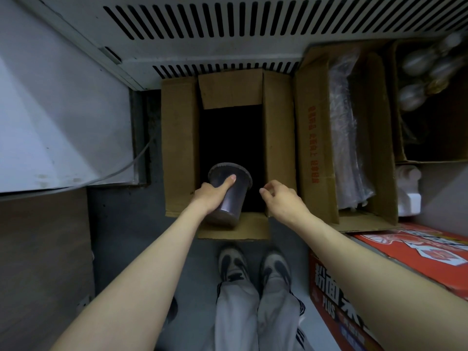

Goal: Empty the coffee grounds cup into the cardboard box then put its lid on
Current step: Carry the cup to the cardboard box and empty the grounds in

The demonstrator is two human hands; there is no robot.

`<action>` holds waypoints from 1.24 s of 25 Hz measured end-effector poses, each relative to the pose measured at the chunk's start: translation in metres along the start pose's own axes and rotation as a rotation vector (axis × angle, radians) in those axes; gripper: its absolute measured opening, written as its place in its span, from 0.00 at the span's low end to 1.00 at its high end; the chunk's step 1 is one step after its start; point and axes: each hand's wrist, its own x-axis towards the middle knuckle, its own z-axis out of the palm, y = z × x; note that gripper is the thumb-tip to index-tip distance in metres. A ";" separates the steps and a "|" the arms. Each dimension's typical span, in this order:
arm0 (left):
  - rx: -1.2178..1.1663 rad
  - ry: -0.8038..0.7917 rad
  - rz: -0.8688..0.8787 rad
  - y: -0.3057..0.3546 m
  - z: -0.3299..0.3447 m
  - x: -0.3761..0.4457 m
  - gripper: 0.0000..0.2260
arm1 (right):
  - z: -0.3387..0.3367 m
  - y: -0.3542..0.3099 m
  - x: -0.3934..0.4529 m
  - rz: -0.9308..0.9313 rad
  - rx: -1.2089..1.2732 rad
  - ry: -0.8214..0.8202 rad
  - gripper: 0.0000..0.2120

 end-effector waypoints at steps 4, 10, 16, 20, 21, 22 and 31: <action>-0.137 -0.094 -0.041 0.006 0.007 -0.001 0.48 | -0.002 -0.002 0.001 -0.001 0.046 0.002 0.23; -0.361 -0.209 -0.200 0.010 0.009 -0.007 0.43 | -0.003 -0.001 0.003 -0.013 0.041 -0.002 0.20; -0.543 -0.285 -0.363 0.014 -0.002 -0.007 0.41 | 0.000 0.001 0.004 -0.008 0.009 -0.007 0.17; -0.591 -0.259 -0.377 0.013 -0.002 -0.007 0.41 | 0.003 -0.003 0.004 -0.007 -0.011 -0.008 0.18; -0.636 -0.219 -0.353 0.013 0.000 -0.007 0.41 | 0.003 -0.004 0.003 -0.012 -0.008 -0.003 0.18; -0.701 -0.166 -0.318 0.013 0.002 -0.005 0.40 | 0.003 -0.004 0.004 -0.019 -0.003 0.003 0.18; -0.665 -0.262 -0.323 0.015 0.034 0.001 0.40 | 0.003 0.008 0.004 -0.021 -0.002 0.064 0.18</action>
